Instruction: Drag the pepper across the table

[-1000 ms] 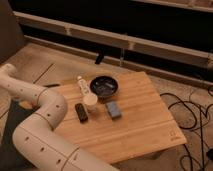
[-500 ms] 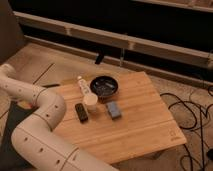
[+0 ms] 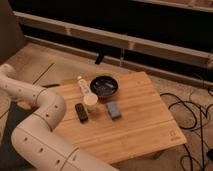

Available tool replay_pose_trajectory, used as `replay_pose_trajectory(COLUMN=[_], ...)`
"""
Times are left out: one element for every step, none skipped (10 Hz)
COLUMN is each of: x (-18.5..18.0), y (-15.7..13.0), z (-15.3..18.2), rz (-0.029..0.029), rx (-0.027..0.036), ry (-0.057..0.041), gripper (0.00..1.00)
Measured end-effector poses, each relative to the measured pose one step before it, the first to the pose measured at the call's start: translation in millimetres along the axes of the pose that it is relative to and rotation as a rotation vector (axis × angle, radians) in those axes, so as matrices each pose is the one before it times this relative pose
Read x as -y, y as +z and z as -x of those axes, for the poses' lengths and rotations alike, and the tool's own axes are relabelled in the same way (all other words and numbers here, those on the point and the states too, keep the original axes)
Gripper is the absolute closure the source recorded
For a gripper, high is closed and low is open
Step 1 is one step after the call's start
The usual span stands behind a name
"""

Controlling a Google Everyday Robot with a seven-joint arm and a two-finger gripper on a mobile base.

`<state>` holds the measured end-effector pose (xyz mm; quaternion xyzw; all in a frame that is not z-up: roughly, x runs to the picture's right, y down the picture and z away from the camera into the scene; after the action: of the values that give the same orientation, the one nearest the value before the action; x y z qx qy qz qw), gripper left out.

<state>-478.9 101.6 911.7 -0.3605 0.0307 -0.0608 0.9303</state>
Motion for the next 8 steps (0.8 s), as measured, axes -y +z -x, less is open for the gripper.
replay_pose_trajectory(x=[0.14, -0.04, 0.07, 0.0, 0.04, 0.03, 0.1, -0.01], y=[0.07, 0.04, -0.03, -0.03, 0.02, 0.0, -0.03, -0.01], z=[-0.23, 0.05, -0.08, 0.0, -0.05, -0.01, -0.12, 0.02], rz=[-0.00001, 0.0, -0.00005, 0.00001, -0.00007, -0.00009, -0.00022, 0.0], rx=[-0.0001, -0.00006, 0.00005, 0.00003, -0.00005, -0.00003, -0.00021, 0.0], ry=[0.00031, -0.00006, 0.00013, -0.00002, 0.00009, -0.00003, 0.00017, -0.00005], gripper=[0.9, 0.8, 0.69, 0.57, 0.48, 0.38, 0.25, 0.21])
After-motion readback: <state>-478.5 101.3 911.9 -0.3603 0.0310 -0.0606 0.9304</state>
